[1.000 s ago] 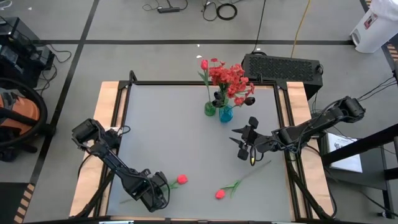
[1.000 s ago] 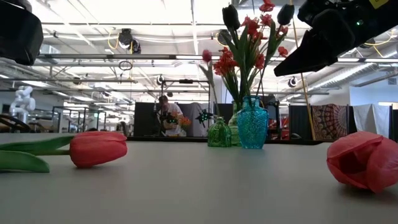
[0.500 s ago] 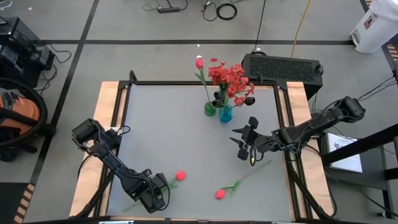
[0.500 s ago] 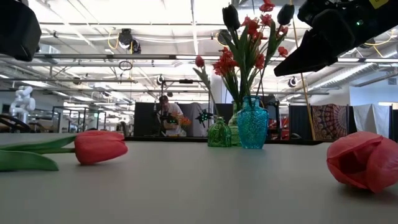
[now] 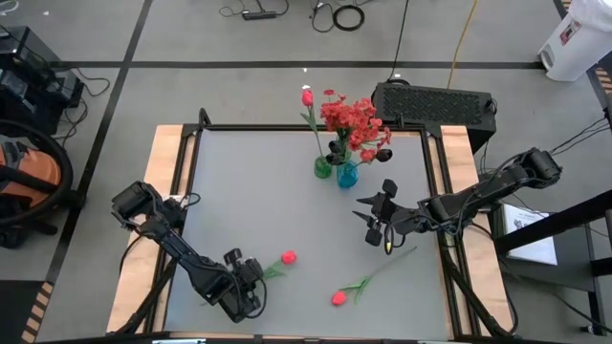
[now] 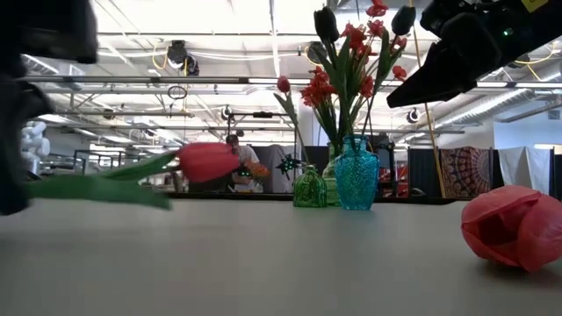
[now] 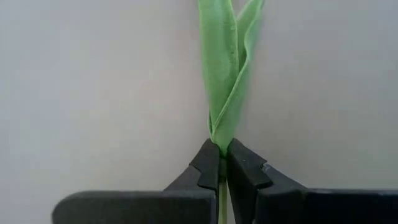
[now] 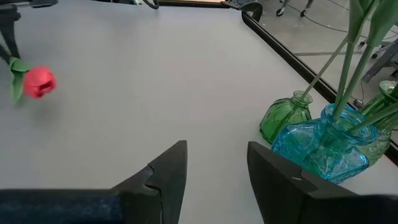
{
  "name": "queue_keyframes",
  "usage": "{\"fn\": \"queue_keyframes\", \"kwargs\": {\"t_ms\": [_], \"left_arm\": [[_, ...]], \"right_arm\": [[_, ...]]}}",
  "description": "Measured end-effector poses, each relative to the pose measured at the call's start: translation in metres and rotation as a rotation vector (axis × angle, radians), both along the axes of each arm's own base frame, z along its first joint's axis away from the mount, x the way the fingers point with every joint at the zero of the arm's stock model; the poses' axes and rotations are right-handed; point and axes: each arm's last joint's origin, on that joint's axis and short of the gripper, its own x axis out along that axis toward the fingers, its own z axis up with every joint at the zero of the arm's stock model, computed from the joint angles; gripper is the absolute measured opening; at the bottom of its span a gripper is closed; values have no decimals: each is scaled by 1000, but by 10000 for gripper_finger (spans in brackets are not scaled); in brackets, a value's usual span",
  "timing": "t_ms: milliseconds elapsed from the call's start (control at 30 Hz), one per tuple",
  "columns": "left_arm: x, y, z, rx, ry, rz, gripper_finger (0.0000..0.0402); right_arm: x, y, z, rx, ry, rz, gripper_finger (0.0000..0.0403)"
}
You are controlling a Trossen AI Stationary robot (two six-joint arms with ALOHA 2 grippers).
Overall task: Sort flowers into vase by color
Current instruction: Put the left pink flower into the bottom green vase
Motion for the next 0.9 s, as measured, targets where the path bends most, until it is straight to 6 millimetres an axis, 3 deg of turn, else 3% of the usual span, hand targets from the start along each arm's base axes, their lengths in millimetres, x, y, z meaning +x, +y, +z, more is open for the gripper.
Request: {"fn": "queue_keyframes", "kwargs": {"t_ms": [400,900], "left_arm": [[4,26,5,302,-83,65,17],[-5,50,72,635,-525,165,17]], "right_arm": [[0,0,0,0,0,0,160],[0,0,0,0,0,0,160]]}}
